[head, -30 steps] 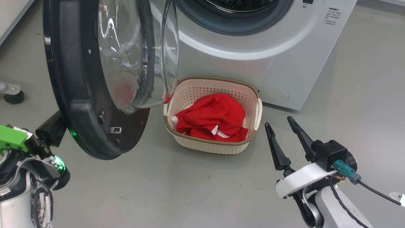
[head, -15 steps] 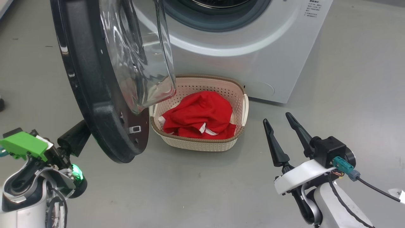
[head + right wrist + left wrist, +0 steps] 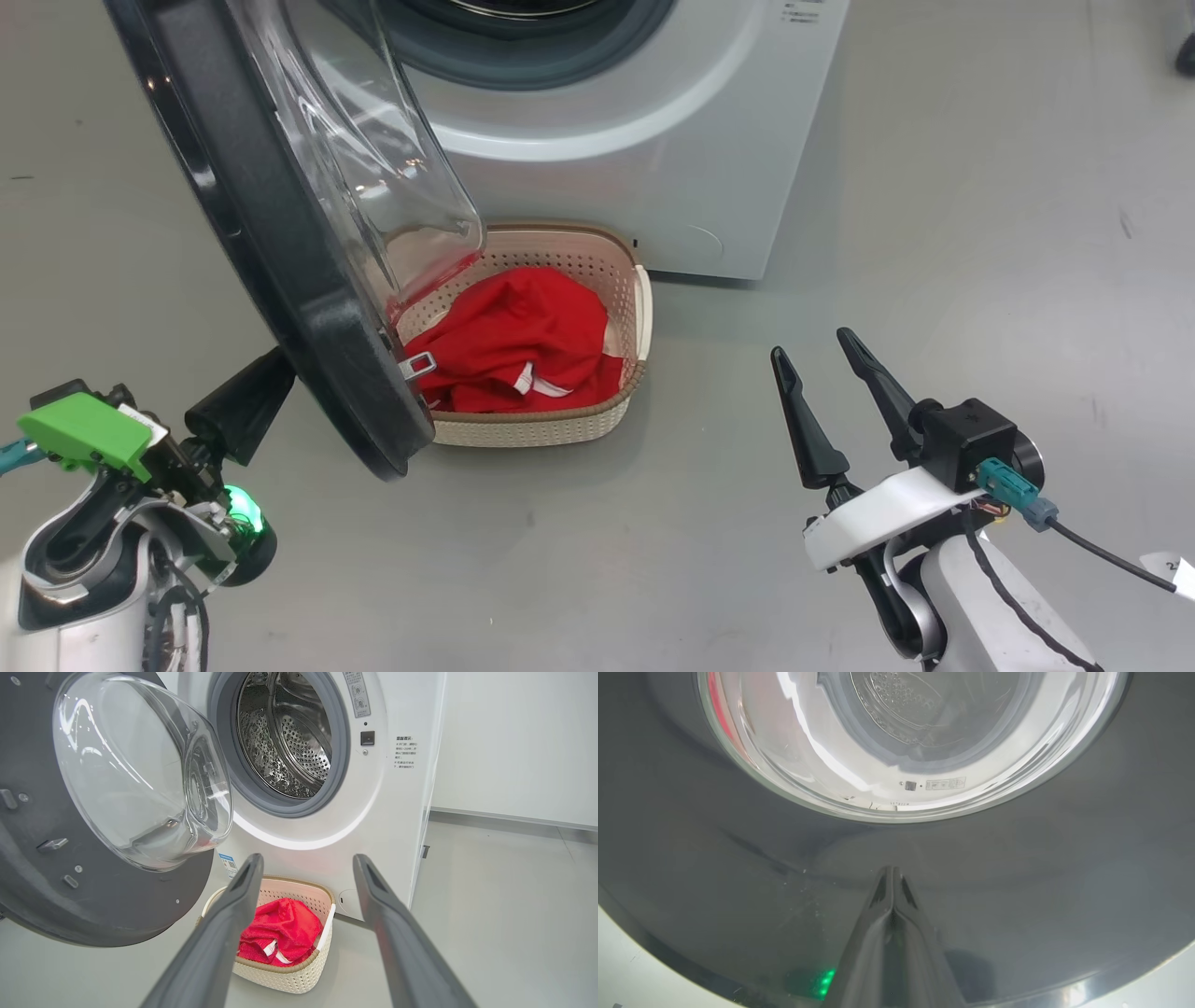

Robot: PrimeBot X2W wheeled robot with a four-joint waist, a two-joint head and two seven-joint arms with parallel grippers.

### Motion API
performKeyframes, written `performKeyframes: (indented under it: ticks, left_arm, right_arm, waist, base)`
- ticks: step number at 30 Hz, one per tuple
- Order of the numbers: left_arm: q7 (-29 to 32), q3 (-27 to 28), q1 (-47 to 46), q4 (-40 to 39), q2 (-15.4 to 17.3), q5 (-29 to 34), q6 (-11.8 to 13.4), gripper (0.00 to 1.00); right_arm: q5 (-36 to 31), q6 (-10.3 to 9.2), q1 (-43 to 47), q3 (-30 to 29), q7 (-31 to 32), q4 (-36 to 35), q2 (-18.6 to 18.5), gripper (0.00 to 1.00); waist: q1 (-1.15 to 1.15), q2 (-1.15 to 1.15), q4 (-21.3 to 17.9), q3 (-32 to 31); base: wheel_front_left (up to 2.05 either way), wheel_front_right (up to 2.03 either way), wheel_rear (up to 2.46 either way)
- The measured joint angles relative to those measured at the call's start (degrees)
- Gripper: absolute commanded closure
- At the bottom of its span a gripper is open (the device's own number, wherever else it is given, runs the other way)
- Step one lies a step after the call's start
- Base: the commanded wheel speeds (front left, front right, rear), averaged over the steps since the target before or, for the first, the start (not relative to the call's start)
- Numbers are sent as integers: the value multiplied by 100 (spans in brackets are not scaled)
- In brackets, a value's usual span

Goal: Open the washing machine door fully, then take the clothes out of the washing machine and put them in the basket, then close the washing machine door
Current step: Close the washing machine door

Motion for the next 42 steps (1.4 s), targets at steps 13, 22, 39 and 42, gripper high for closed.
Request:
performKeyframes:
  ticks: [13,22,39,42]
  left_arm:
    - [-332,-69,-8,-56,-22,-197,1,100]
    - [-658,-48,-101,-40,-23,-232,1,100]
    - [-1797,339,-687,127,-44,-230,1,100]
    - [-2000,444,-787,158,-48,-230,1,100]
  right_arm:
    - [3,0,-83,-2,0,7,93,0]
    - [53,0,-113,-29,0,-14,149,0]
    - [190,1,-126,-71,0,-69,285,0]
    - [192,1,-126,-57,0,-74,298,0]
  waist:
    - [0,0,-932,147]
    - [0,0,-1639,286]
    - [0,0,-2841,637]
    - [0,0,-2968,683]
  base:
    - [0,0,0]
    - [0,0,0]
    - [0,0,0]
    - [0,0,0]
